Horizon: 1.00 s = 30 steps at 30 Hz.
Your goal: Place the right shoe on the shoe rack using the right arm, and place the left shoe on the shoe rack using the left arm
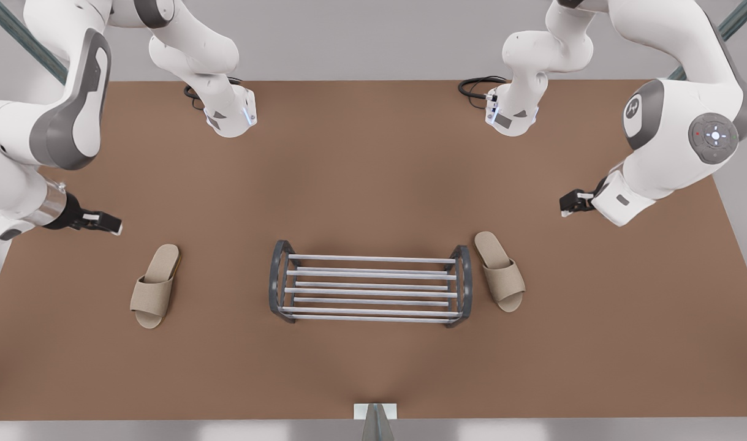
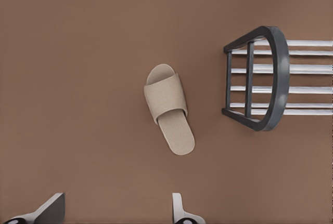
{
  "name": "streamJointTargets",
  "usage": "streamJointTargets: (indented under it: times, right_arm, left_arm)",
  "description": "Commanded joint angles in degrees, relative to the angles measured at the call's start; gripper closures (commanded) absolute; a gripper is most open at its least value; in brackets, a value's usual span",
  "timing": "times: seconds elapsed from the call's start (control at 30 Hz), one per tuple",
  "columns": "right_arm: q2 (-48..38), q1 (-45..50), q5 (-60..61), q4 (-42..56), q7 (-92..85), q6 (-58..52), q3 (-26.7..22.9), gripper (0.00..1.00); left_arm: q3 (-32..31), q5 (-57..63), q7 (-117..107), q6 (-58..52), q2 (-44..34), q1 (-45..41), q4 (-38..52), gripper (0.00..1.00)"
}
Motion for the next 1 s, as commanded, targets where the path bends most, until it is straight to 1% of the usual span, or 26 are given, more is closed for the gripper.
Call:
streamJointTargets:
  times: [0.0, 0.03, 0.07, 0.1, 0.13, 0.17, 0.2, 0.23, 0.27, 0.3, 0.33, 0.37, 0.43, 0.47, 0.5, 0.53, 0.57, 0.6, 0.63, 0.67, 0.7, 0.77, 0.8, 0.83, 0.9, 0.97]
  right_arm:
    - [-0.37, 0.05, -0.25, 0.06, 1.22, 3.55, -0.01, 0.0]
    - [-0.37, 0.14, -0.17, 0.23, 1.31, 4.43, 0.08, 0.0]
    - [-0.55, 0.22, -0.17, 0.23, 1.39, 4.87, 0.25, 0.0]
    - [-0.37, 0.22, 0.01, 0.23, 5.6, 5.4, 0.17, 0.0]
    - [-0.63, 0.05, 0.1, -0.12, 9.91, 8.47, 0.17, 0.0]
    - [-0.11, 0.22, 0.01, -0.73, 19.31, 10.41, 0.17, 0.01]
    - [-0.11, 0.31, -0.08, -3.1, 30.11, 15.66, 0.25, 0.06]
    - [-2.12, 0.31, 0.01, -10.82, 34.35, 27.44, 0.34, 0.0]
    - [-5.11, 0.22, 0.18, -21.28, 37.24, 41.4, 0.34, 0.0]
    - [-5.65, 0.14, 4.57, -27.0, 44.01, 49.69, 0.34, 0.0]
    - [-5.12, -0.13, 8.7, -31.75, 46.04, 58.72, 0.34, 0.0]
    - [-4.51, -0.22, 14.59, -38.17, 46.04, 72.71, 0.34, 0.0]
    - [-2.22, -0.39, 18.81, -40.37, 43.59, 80.1, 0.43, 0.0]
    - [-1.34, -0.48, 20.74, -40.46, 38.93, 81.51, 0.43, 0.0]
    - [-0.12, -0.74, 28.88, -40.81, 29.31, 83.26, 0.52, 0.0]
    - [0.59, -0.57, 46.35, -40.72, 12.62, 83.71, 0.78, 0.0]
    - [1.12, -0.57, 58.22, -40.46, -0.13, 83.62, 1.13, 0.0]
    - [2.44, -0.83, 73.44, -38.88, -22.61, 83.71, 2.1, 0.0]
    - [3.14, -0.92, 91.62, -38.35, -42.48, 83.54, 2.8, 0.0]
    - [3.58, -1.09, 101.41, -37.91, -51.24, 83.19, 3.59, 0.0]
    - [3.58, -1.1, 102.66, -38.26, -52.82, 83.18, 3.59, 0.0]
    - [4.72, -2.67, 103.36, -38.35, -58.97, 82.66, 3.59, 0.0]
    - [6.48, -3.99, 108.54, -38.17, -70.12, 80.72, 3.59, 0.0]
    - [8.06, -4.96, 114.35, -38.0, -80.24, 80.37, 3.51, 0.01]
    - [11.93, -5.93, 115.93, -36.16, -88.77, 75.1, 1.22, 0.01]
    - [15.62, -5.93, 129.03, -35.8, -105.56, 63.24, -2.82, 0.02]
  left_arm:
    - [0.14, -1.08, -3.41, -2.0, 0.42, 0.09, 0.1, 0.0]
    - [0.14, -1.08, -3.41, -2.09, 0.77, 0.09, 0.02, 0.0]
    - [0.14, -0.9, -2.62, -4.54, 0.6, 0.09, -3.66, 0.0]
    - [0.14, -1.43, -6.38, -1.06, 0.69, 0.09, -12.18, 0.0]
    - [0.23, -6.52, -22.36, 11.59, 0.33, 0.27, -21.5, 0.0]
    - [0.23, -12.41, -34.34, 31.01, -0.1, 0.27, -33.1, 0.0]
    - [0.23, -18.74, -35.84, 47.36, -1.6, 0.27, -43.9, 0.0]
    - [-0.04, -22.08, -35.58, 62.4, -2.22, 0.27, -53.06, 0.0]
    - [-0.3, -30.59, -35.14, 68.38, -2.13, 0.18, -55.53, 0.0]
    - [-1.35, -39.39, -33.38, 72.97, -1.95, 0.09, -56.32, 0.0]
    - [-1.62, -40.63, -29.09, 73.14, -1.78, 0.09, -56.15, 0.0]
    - [-1.62, -45.36, -14.07, 72.18, -1.86, 0.09, -56.23, 0.0]
    - [-1.79, -62.15, 15.46, 70.42, -2.48, 0.09, -58.43, 0.0]
    - [-1.71, -66.29, 28.22, 69.28, -2.92, 0.09, -60.62, 0.0]
    - [-1.71, -66.38, 32.43, 69.27, -3.62, 0.09, -63.08, 0.0]
    - [-1.88, -68.74, 34.21, 70.15, -3.71, 0.09, -64.32, 0.0]
    - [-4.07, -74.0, 34.21, 73.56, -3.36, 0.09, -64.32, 0.0]
    - [-8.81, -87.78, 34.21, 80.25, -3.79, 0.09, -64.06, 0.0]
    - [-9.97, -99.48, 34.21, 82.62, -5.03, 0.01, -63.97, 0.0]
    - [-12.77, -109.33, 34.12, 83.33, -5.38, 0.09, -63.79, 0.0]
    - [-16.02, -119.7, 34.12, 84.22, -5.47, 0.09, -63.44, 0.0]
    - [-16.47, -135.17, 33.94, 83.43, -4.68, 0.09, -62.65, 0.0]
    - [-16.21, -142.84, 33.94, 83.43, -4.5, 0.09, -60.98, 0.0]
    - [-16.03, -143.38, 33.94, 83.43, -4.06, 0.35, -58.17, 0.0]
    - [-16.03, -143.2, 34.21, 83.34, -1.34, 0.71, -56.41, 0.0]
    - [-15.95, -141.71, 45.62, 82.9, 0.77, 1.67, -57.64, 0.0]
